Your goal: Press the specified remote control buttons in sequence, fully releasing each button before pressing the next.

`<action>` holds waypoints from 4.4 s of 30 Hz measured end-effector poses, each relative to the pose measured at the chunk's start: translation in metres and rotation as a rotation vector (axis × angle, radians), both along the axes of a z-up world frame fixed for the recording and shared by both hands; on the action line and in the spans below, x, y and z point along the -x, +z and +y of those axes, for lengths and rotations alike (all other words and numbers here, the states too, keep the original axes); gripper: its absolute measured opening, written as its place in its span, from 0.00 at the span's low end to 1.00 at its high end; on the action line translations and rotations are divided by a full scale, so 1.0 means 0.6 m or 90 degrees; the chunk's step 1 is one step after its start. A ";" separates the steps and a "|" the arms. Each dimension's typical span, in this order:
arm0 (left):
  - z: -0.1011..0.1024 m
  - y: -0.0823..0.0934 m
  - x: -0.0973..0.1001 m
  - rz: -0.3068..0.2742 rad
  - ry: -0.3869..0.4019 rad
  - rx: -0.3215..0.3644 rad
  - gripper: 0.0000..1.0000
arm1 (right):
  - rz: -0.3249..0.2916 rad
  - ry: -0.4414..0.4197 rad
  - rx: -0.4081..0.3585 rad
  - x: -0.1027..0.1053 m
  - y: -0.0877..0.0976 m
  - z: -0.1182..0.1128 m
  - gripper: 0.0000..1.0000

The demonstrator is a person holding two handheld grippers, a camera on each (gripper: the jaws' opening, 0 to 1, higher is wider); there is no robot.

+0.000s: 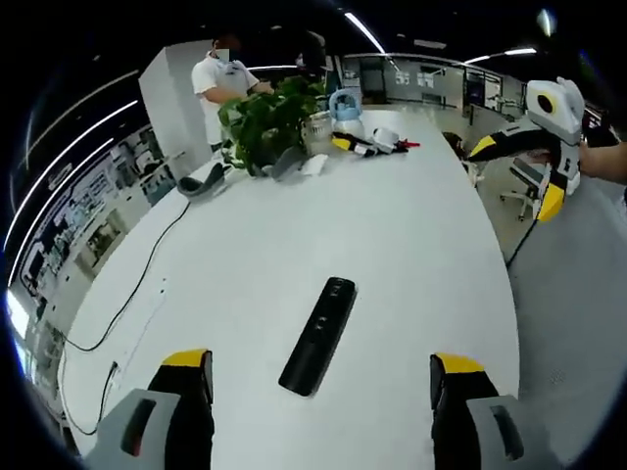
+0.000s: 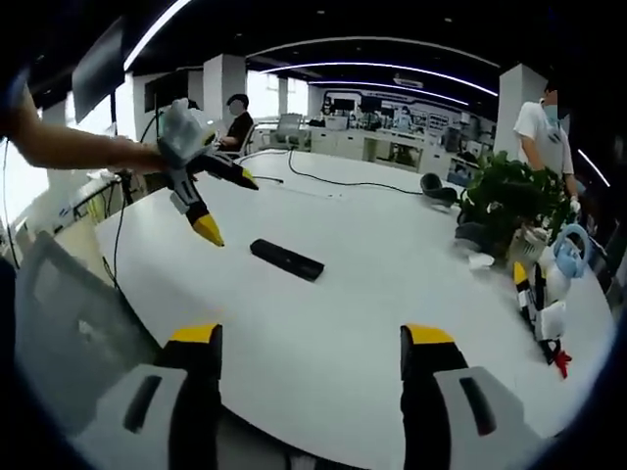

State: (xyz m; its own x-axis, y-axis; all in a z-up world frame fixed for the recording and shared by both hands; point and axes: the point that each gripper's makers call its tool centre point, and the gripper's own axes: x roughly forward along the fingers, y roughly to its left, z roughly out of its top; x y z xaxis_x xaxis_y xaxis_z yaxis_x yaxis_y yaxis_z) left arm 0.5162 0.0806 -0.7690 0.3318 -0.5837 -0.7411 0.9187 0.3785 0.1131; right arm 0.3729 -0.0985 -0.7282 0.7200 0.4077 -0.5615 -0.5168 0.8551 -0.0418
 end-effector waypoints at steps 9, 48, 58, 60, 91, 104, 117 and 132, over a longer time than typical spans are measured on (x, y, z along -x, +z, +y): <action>-0.022 0.002 -0.039 0.031 0.042 0.046 0.97 | -0.002 -0.006 -0.004 -0.001 0.002 -0.004 0.75; -0.035 -0.156 -0.031 0.127 -0.171 -0.142 0.56 | 0.027 0.018 -0.004 0.005 -0.013 0.000 0.59; -0.034 -0.155 -0.034 0.117 -0.193 -0.152 0.45 | 0.025 0.001 -0.035 0.001 -0.007 -0.005 0.56; -0.035 -0.155 -0.033 0.116 -0.194 -0.151 0.43 | 0.029 0.006 -0.037 0.002 -0.009 -0.002 0.55; -0.041 -0.154 -0.021 0.094 -0.174 -0.136 0.25 | 0.019 -0.019 -0.031 -0.002 -0.006 -0.013 0.43; -0.042 -0.155 0.000 0.097 -0.192 -0.142 0.25 | 0.028 -0.022 -0.023 0.000 -0.010 -0.016 0.34; -0.043 -0.155 0.030 0.098 -0.201 -0.142 0.25 | 0.026 -0.006 -0.024 0.002 -0.009 -0.008 0.33; -0.045 -0.155 0.063 0.100 -0.211 -0.135 0.25 | 0.036 0.007 -0.022 0.005 -0.014 -0.004 0.27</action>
State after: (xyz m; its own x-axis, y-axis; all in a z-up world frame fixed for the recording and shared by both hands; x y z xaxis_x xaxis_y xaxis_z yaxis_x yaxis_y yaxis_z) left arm 0.4781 0.0539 -0.8622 0.0248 -0.4687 -0.8830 0.9991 0.0432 0.0051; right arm 0.3698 -0.1010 -0.7365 0.6835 0.4350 -0.5862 -0.5266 0.8499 0.0167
